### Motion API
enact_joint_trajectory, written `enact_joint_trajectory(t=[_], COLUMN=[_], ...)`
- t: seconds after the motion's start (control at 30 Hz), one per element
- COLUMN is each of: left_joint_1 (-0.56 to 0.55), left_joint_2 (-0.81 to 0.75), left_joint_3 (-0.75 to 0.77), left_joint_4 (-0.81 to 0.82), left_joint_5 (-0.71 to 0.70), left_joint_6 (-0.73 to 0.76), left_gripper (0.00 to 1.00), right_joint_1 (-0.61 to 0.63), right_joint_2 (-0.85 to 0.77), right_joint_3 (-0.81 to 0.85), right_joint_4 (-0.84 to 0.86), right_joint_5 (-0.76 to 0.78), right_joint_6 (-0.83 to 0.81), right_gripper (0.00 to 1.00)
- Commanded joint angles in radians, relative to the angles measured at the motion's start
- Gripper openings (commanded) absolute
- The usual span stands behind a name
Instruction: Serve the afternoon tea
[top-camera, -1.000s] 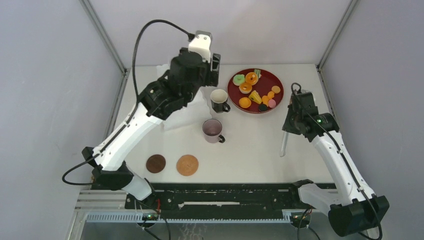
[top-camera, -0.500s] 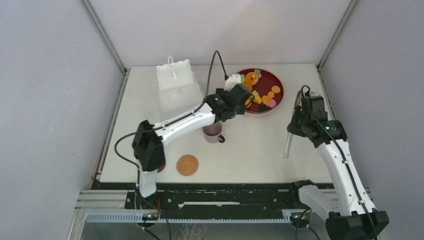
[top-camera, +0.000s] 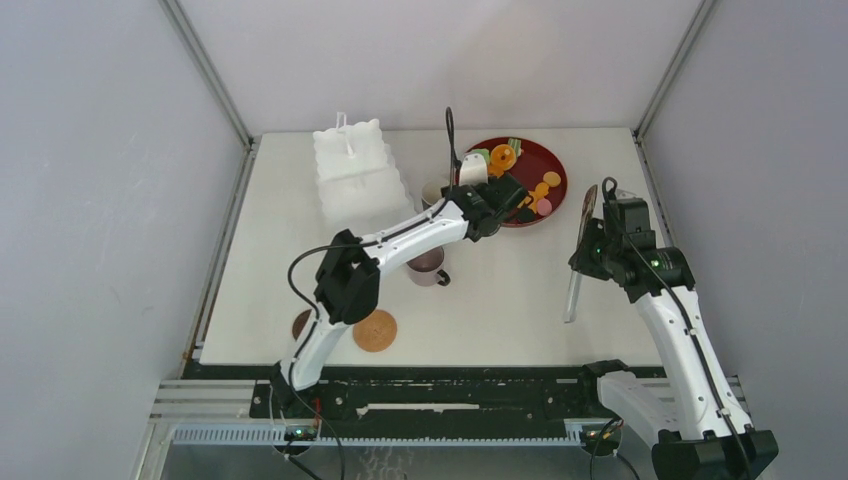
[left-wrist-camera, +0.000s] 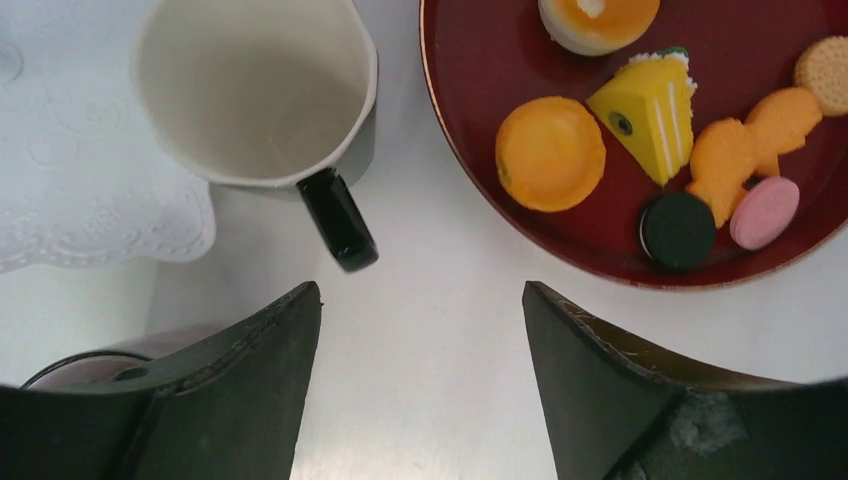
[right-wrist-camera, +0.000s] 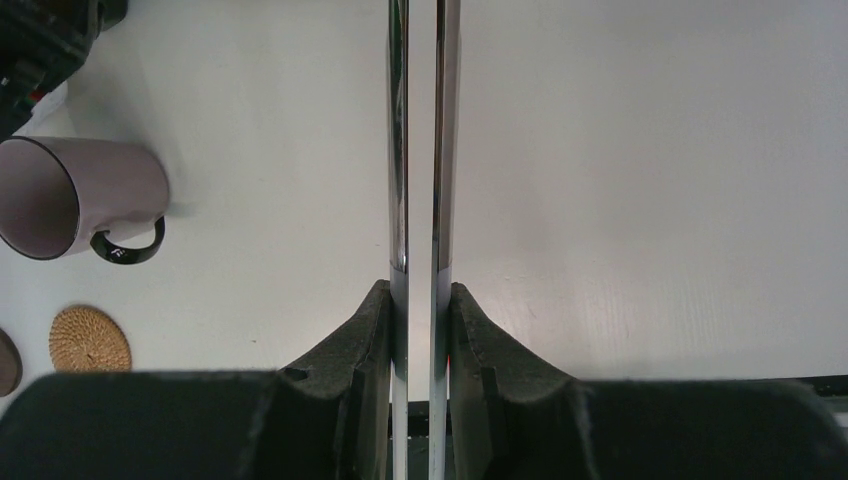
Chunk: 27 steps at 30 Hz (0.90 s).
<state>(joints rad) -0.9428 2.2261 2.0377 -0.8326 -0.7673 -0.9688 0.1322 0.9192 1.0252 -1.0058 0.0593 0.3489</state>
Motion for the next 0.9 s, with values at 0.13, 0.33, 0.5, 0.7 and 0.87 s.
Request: enact_joint_trajectory(t=[0.13, 0.33, 0.5, 0.7, 0.87], left_joint_1=[0.038, 0.05, 0.068, 0.055, 0.029], left_joint_2=[0.085, 0.095, 0.116, 0.088, -0.006], left_joint_3=[0.101, 0.076, 0.074, 0.047, -0.051], left_joint_4=[-0.062, -0.053, -0.028, -0.028, -0.025], left_joint_5=[-0.068, -0.075, -0.058, -0.036, -0.034], left_joint_6=[-0.081, -0.089, -0.068, -0.075, -0.092], left_gripper=[0.73, 0.72, 0.52, 0.18, 0.0], right_joint_1=[-0.003, -0.003, -0.003, -0.003, -0.003], right_joint_2=[-0.026, -0.011, -0.003, 0.006, 0.011], right_joint_3=[-0.002, -0.004, -0.004, -0.004, -0.002], right_joint_4=[0.048, 0.057, 0.062, 0.068, 0.081], right_joint_5=[-0.016, -0.031, -0.038, -0.042, -0.054], right_joint_6=[-0.013, -0.01, -0.008, -0.007, -0.008], right_gripper=[0.29, 0.29, 0.29, 0.29, 0.29])
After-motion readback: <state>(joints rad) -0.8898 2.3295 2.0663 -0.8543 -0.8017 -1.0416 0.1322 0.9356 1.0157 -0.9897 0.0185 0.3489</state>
